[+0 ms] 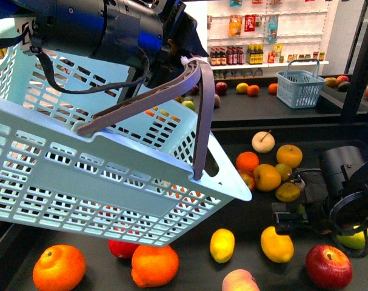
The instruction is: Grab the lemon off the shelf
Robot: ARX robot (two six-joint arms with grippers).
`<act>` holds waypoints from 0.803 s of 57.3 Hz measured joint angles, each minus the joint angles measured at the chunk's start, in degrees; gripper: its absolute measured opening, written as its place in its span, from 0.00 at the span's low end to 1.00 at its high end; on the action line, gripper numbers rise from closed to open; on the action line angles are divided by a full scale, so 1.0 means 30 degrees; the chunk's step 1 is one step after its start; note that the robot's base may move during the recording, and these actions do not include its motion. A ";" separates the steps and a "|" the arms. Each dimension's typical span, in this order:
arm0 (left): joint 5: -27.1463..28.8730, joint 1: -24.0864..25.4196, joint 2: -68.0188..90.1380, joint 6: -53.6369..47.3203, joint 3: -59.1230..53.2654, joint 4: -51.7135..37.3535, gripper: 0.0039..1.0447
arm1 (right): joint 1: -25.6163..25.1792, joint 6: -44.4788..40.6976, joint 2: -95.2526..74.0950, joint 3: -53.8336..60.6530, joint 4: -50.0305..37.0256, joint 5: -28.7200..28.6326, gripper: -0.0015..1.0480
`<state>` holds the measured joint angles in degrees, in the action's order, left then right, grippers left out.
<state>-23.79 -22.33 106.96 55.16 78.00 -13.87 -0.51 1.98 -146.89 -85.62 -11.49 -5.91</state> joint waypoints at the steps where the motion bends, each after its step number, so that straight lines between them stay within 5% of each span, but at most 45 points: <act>1: 0.0000 0.0000 0.0000 0.0007 0.0000 0.0000 0.11 | 0.0095 0.0029 -0.0182 -0.0189 0.0058 0.0007 0.93; 41: 0.0007 0.0000 0.0000 0.0007 0.0000 0.0000 0.11 | 0.1144 0.0102 -0.3745 -0.4000 0.1224 0.1195 0.93; 46: 0.0015 0.0000 0.0000 0.0000 0.0000 0.0000 0.11 | 0.1188 0.0117 -0.3803 -0.4080 0.1239 0.1180 0.83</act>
<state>-23.75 -22.33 106.96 55.16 78.00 -13.87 3.05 2.33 -158.30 -97.86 -7.77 -2.37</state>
